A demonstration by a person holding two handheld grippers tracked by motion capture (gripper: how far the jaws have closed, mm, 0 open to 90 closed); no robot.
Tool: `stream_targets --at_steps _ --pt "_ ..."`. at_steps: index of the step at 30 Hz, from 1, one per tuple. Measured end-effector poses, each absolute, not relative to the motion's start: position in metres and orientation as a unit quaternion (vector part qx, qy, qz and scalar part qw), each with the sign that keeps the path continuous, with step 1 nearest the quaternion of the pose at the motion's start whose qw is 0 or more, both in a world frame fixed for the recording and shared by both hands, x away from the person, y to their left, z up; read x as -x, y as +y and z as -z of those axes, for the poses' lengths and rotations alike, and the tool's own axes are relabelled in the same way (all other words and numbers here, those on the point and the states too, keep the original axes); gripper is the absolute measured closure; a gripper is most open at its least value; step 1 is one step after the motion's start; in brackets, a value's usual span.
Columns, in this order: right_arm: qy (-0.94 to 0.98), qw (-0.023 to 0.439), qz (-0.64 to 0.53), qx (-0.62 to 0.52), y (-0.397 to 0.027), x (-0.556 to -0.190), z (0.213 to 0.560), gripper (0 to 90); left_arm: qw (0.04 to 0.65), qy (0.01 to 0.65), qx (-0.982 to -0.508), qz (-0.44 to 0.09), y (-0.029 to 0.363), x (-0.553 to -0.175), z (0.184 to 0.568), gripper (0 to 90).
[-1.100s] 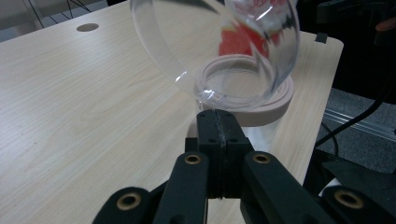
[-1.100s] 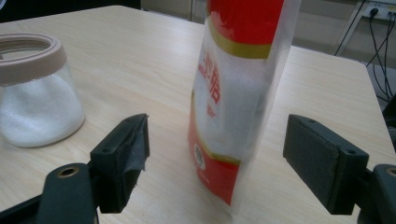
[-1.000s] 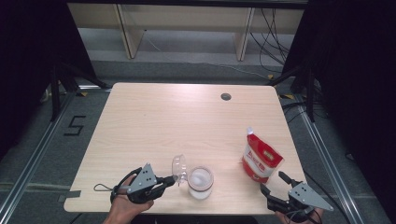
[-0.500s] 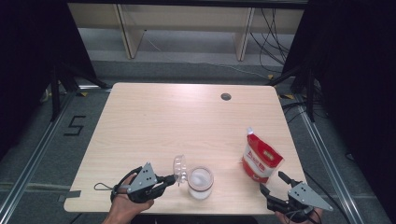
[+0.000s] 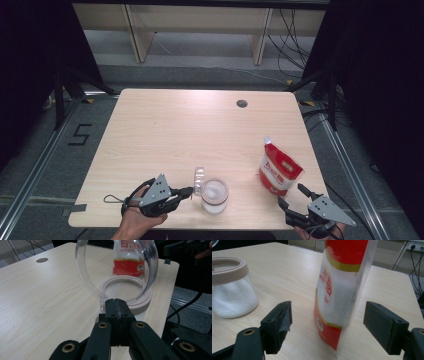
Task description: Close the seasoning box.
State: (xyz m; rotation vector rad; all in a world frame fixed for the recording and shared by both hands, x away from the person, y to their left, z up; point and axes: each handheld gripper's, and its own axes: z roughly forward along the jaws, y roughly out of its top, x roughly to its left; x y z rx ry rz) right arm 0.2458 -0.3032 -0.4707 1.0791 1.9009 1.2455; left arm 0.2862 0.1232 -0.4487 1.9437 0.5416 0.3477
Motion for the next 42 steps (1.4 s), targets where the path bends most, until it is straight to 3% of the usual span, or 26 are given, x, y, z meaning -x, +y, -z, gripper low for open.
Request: stream_targets --at_steps 12,21,24,31,42 --pt "0.720 0.303 -0.469 -0.411 -0.302 -0.244 0.470 24.1 0.525 0.230 -0.809 -0.133 0.121 -0.286 0.451 83.8" --pt "0.721 0.310 -0.476 -0.398 -0.303 -0.246 0.470 23.9 0.520 0.256 -0.808 -0.109 0.131 -0.282 0.456 56.0" --pt "0.721 0.313 -0.477 -0.394 -0.303 -0.247 0.471 23.7 0.523 0.258 -0.806 -0.101 0.131 -0.281 0.456 52.0" --pt "0.720 0.297 -0.477 -0.407 -0.302 -0.245 0.471 23.6 0.515 0.277 -0.805 -0.101 0.136 -0.276 0.454 33.6" --pt "0.726 0.292 -0.474 -0.404 -0.301 -0.246 0.472 23.8 0.508 0.288 -0.805 -0.105 0.146 -0.275 0.467 30.6"
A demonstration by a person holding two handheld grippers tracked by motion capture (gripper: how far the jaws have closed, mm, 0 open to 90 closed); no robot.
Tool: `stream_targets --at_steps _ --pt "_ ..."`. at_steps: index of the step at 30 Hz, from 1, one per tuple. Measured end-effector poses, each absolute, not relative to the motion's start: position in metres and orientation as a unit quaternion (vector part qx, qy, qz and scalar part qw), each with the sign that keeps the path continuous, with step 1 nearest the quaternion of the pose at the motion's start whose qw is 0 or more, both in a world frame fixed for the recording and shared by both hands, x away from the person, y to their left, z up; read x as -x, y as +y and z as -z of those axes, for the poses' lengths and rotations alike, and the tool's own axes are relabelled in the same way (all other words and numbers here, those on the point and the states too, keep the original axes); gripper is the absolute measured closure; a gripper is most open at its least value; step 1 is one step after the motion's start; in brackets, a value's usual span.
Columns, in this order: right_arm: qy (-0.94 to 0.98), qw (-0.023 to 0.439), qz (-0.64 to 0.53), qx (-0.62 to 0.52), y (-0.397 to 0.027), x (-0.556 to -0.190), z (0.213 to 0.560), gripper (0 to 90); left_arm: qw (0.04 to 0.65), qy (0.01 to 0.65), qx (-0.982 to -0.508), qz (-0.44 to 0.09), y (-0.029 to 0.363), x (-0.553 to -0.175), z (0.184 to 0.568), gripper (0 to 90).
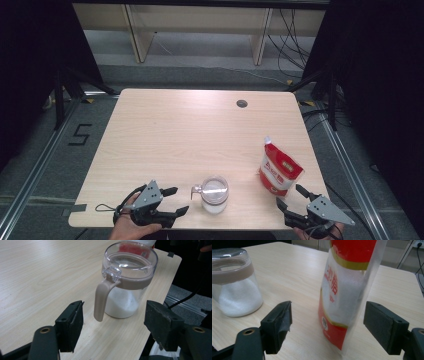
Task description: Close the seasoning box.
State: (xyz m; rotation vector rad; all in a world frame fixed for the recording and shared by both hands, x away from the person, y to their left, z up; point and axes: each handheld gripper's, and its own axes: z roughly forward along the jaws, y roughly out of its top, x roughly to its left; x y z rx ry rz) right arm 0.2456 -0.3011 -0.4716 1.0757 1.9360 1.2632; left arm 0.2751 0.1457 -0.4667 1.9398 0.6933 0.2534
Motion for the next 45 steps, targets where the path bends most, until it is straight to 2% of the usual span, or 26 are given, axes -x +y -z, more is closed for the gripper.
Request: stream_targets --at_steps 16,19,23,32,45 --pt "0.730 0.286 -0.475 -0.400 -0.301 -0.246 0.472 23.4 0.487 0.286 -0.817 -0.116 0.152 -0.270 0.477 20.8" --pt "0.729 0.296 -0.473 -0.397 -0.301 -0.247 0.473 23.0 0.481 0.290 -0.819 -0.117 0.154 -0.269 0.480 20.8" --pt "0.733 0.268 -0.473 -0.408 -0.299 -0.246 0.474 21.2 0.485 0.291 -0.817 -0.117 0.156 -0.268 0.481 20.8" --pt "0.733 0.284 -0.463 -0.409 -0.302 -0.246 0.474 19.8 0.483 0.295 -0.816 -0.119 0.158 -0.268 0.482 20.8" --pt "0.740 0.265 -0.463 -0.410 -0.301 -0.243 0.476 19.7 0.486 0.298 -0.814 -0.114 0.157 -0.268 0.483 20.8"
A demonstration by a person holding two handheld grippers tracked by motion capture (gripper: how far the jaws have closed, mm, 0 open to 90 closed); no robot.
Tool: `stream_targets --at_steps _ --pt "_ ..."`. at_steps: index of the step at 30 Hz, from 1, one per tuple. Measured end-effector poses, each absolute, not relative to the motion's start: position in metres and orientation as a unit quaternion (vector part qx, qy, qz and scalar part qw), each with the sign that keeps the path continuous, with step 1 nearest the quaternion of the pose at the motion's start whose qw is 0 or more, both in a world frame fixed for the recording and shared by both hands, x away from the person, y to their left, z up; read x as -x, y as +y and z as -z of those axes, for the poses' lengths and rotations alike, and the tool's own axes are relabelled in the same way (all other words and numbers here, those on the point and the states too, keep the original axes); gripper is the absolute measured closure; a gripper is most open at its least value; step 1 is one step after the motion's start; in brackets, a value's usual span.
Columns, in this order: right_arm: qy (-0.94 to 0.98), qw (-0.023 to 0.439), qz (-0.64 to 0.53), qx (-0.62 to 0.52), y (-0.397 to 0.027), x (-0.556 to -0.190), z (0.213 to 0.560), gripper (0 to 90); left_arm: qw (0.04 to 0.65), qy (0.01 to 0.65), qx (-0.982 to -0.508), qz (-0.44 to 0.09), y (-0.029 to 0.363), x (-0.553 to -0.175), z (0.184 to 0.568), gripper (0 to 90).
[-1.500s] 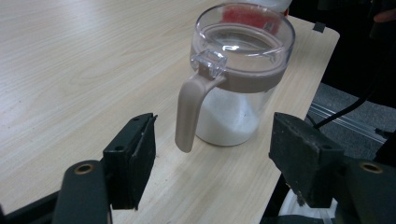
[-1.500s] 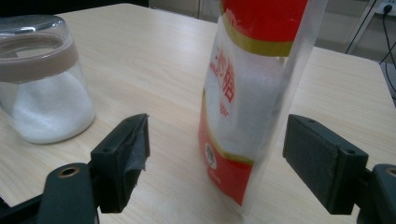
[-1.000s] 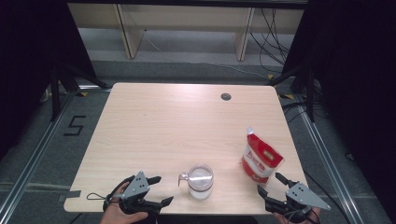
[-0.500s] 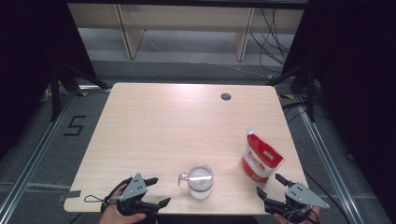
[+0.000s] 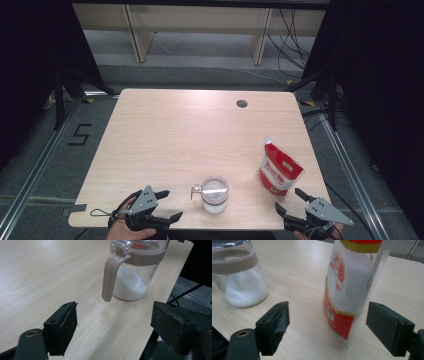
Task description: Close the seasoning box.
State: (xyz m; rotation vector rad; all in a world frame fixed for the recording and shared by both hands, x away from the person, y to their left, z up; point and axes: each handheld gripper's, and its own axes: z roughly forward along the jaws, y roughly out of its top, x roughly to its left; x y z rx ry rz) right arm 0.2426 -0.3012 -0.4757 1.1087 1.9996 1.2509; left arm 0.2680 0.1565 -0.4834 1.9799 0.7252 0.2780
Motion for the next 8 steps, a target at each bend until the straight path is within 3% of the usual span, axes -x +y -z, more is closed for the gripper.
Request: stream_targets --at_steps 8 --pt "0.742 0.266 -0.462 -0.407 -0.3015 -0.2430 0.4754 19.8 0.485 0.297 -0.814 -0.115 0.1567 -0.2681 0.4833 20.8"
